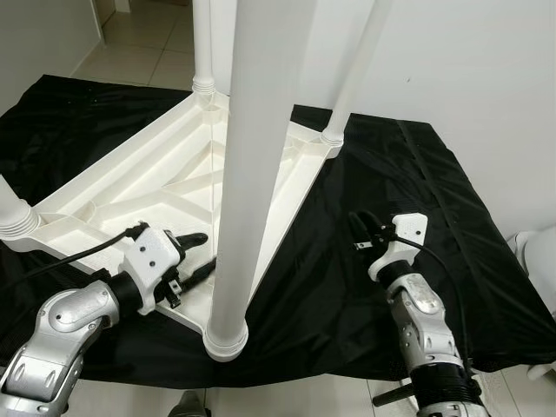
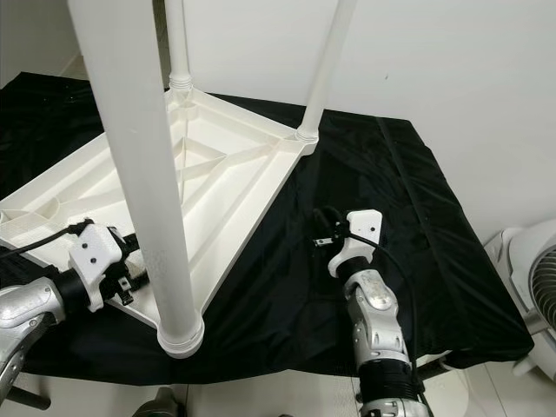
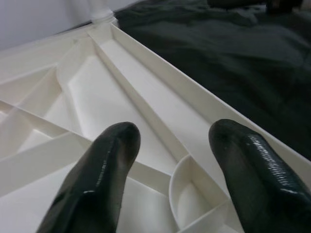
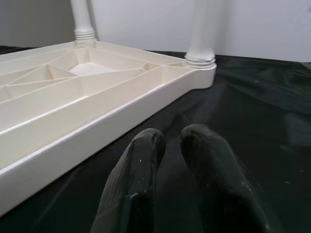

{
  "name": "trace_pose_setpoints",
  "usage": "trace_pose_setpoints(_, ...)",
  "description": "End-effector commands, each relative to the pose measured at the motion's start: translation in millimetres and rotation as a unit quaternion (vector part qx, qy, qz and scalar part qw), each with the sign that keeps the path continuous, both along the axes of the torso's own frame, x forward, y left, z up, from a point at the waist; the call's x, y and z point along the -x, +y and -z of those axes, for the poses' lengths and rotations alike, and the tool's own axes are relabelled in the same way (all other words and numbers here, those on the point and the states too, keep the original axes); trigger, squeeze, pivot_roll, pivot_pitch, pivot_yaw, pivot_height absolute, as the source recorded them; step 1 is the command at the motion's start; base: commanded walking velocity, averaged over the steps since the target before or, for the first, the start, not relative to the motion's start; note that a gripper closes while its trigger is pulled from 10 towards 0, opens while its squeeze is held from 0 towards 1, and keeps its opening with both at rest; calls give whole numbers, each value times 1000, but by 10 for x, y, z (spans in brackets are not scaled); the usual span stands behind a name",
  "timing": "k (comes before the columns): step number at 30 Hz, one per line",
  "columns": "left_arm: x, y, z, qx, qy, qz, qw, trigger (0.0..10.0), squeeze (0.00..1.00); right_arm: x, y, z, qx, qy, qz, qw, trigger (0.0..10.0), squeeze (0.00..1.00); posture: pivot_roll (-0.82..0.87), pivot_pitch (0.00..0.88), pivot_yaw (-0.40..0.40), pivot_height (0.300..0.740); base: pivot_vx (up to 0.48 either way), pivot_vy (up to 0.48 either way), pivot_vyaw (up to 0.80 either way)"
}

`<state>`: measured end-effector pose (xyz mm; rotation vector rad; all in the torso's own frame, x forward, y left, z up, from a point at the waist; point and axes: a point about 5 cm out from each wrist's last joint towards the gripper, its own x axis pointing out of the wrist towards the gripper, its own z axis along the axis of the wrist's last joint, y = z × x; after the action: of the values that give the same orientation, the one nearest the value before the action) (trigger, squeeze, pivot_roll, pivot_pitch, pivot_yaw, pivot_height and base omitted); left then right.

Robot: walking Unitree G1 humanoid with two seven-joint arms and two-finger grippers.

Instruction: Building children table

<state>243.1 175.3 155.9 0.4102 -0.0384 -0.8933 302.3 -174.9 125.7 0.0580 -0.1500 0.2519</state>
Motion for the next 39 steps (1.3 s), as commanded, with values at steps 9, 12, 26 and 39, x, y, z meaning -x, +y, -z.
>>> trace_pose_setpoints(9, -68, 93, 111, -118, -9, 51, 992, 10000, 0, 92, -69, 4, 4, 14, 11, 1000, 10000, 0, 168, 34, -71, 740, 0, 0, 0)
trace_pose_setpoints(12, -94, 194, 73, -120, -4, 49, 992, 10000, 0, 103, -105, 0, 4, 15, 20, 1000, 10000, 0, 167, 32, -68, 740, 0, 0, 0)
trace_pose_setpoints(26, -24, 312, 73, -128, 19, 66, 989, 10000, 0, 108, -136, -42, 14, 19, 16, 1000, 10000, 0, 161, 30, -70, 740, 0, 0, 0)
trace_pose_setpoints(39, -183, 125, 215, -162, -6, 74, 984, 10000, 0, 21, -155, -155, 21, 5, 11, 1000, 10000, 0, 152, 13, -75, 740, 0, 0, 0)
